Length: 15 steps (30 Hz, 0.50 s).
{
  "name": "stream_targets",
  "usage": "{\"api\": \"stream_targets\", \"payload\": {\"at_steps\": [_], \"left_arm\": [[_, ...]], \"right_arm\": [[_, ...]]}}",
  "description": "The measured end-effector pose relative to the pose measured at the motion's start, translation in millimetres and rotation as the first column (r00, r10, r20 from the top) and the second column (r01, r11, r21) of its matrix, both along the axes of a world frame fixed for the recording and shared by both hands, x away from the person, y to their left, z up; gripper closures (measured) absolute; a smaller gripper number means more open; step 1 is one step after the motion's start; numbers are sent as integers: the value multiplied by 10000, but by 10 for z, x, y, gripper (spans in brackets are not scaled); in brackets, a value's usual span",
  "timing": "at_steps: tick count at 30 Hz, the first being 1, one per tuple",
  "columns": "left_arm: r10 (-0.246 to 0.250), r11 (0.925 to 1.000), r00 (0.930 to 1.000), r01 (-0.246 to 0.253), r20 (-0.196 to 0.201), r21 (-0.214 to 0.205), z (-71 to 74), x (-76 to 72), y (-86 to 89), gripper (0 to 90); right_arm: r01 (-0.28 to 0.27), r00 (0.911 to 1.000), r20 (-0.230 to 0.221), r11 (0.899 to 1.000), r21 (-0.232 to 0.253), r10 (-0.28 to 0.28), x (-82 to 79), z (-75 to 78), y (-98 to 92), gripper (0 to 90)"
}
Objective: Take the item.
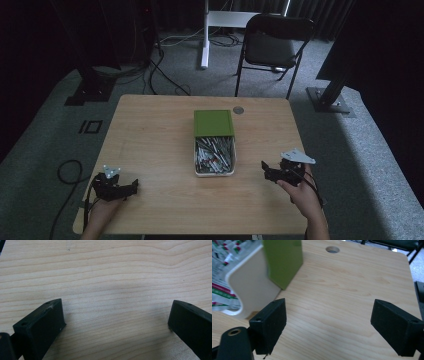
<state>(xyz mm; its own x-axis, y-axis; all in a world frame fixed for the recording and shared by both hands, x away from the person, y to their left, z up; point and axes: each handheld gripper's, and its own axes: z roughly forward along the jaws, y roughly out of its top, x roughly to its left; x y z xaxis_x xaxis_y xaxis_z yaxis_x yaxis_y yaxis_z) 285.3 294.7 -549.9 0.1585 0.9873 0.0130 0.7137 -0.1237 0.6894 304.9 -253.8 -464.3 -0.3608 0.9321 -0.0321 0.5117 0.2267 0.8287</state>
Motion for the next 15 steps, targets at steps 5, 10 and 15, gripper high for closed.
{"api": "stream_targets", "payload": {"at_steps": [5,10,15], "left_arm": [[2,10000,10000,-2,-1,-5,0,0,0,13],[1,10000,10000,-1,-2,-1,0,0,0,13],[4,10000,10000,-4,-2,-6,0,0,-1,13]], "right_arm": [[-473,9988,154,9989,23,473,47,96,160,133],[-843,9961,267,9964,6,843,84,159,308,136],[-1248,9916,348,9922,24,1247,99,202,455,136]]}}
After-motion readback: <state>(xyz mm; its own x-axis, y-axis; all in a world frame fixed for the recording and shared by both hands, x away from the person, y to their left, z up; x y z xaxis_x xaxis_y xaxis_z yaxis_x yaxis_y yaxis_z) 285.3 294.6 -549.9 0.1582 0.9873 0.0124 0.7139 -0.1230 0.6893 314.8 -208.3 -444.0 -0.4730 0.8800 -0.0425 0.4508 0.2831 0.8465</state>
